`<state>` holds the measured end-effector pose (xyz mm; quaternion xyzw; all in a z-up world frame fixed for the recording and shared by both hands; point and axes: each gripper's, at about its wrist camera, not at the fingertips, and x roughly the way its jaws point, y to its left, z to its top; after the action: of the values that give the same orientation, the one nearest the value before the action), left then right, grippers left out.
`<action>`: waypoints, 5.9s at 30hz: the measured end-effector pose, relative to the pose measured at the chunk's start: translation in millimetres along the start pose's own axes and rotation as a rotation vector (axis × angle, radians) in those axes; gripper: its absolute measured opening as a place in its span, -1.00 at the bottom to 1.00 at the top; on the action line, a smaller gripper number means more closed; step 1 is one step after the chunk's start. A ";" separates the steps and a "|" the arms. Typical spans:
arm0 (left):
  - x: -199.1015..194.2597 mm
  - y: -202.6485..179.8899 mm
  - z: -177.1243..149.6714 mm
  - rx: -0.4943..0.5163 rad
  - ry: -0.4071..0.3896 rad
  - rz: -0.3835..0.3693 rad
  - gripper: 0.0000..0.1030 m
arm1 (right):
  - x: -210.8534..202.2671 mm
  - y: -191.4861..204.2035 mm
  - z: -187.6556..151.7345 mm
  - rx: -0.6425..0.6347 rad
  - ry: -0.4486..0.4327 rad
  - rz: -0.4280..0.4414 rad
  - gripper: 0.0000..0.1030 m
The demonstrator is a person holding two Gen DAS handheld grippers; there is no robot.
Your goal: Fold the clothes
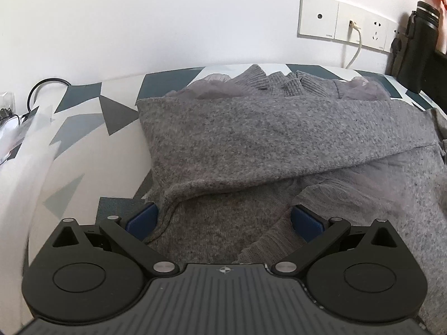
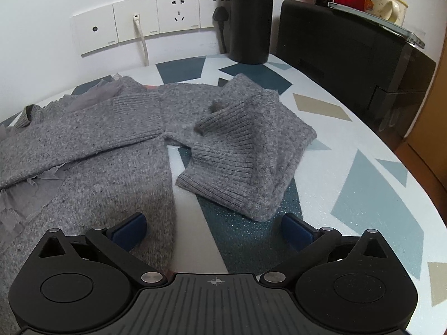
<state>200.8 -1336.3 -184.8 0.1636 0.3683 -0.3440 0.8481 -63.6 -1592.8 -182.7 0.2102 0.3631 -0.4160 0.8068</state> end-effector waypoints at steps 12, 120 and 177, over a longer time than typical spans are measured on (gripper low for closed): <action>-3.5 -1.5 -8.8 -0.010 -0.060 0.011 1.00 | 0.5 0.1 1.8 -0.004 0.014 0.007 0.99; -2.3 -1.0 -2.1 -0.040 -0.010 0.014 1.00 | 5.3 -3.9 5.1 -0.091 -0.008 0.085 0.99; -29.2 109.6 53.9 -0.156 -0.133 -0.088 1.00 | 17.3 170.7 79.9 -0.102 0.025 0.577 -0.81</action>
<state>291.2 -1273.7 -124.3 0.0576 0.3435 -0.3612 0.8650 116.6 -1556.5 -137.8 0.2690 0.3186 -0.1479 0.8968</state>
